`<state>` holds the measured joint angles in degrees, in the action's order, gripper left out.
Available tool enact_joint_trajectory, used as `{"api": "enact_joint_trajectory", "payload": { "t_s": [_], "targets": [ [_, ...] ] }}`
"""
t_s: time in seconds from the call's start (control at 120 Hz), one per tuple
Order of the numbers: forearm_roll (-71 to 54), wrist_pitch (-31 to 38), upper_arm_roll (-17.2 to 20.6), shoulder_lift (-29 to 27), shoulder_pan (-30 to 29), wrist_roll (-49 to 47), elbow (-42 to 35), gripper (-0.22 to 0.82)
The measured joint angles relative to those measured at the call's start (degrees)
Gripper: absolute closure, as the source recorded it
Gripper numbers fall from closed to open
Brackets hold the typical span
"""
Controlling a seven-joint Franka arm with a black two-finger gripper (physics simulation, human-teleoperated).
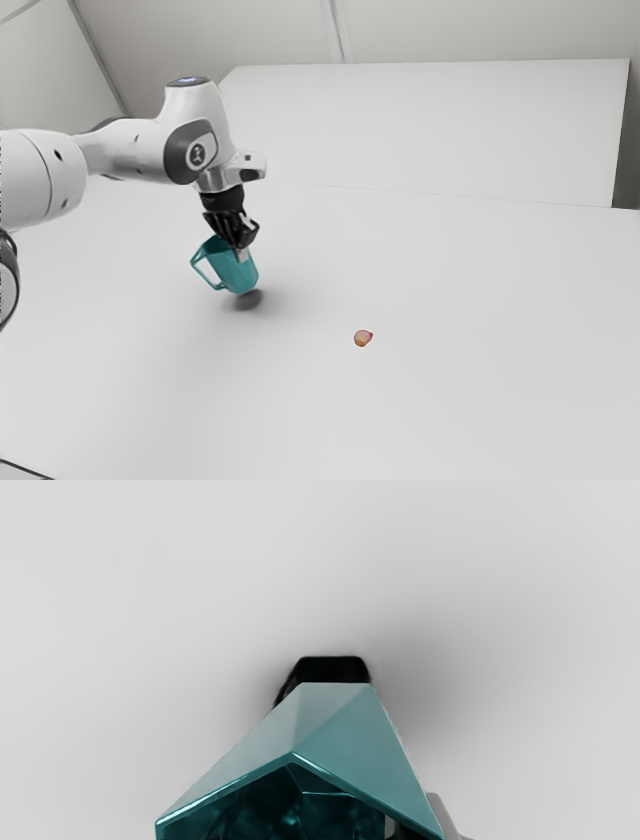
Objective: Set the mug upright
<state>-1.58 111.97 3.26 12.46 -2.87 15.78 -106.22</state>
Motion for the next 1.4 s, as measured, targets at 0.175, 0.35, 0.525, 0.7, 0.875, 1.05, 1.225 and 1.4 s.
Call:
{"api": "enact_joint_trajectory", "payload": {
  "t_s": [0.175, 0.35, 0.525, 0.7, 0.875, 1.05, 1.225, 1.4],
  "targets": [
    [-1.9, 2.5, 0.1, 3.0, 0.0, -4.0, -0.3, 0.79],
    [-2.4, 3.8, 0.2, 4.6, 0.1, -6.9, -0.5, 0.68],
    [-2.5, 4.2, 0.2, 3.9, 0.3, -9.0, -0.6, 0.32],
    [-2.4, 2.5, 0.3, -2.0, 0.9, -10.3, -0.5, 0.14],
    [-1.6, -3.0, 0.4, -6.1, 0.8, -10.9, 5.3, 0.06],
    [-1.1, -11.1, 0.4, -8.8, 0.8, -11.2, 12.7, 0.03],
    [0.2, -16.3, 0.3, -10.3, 0.9, -11.3, 13.4, 0.01],
    [0.6, -18.6, 0.3, -10.6, 0.8, -11.4, 13.4, 0.01]
  ]
}}
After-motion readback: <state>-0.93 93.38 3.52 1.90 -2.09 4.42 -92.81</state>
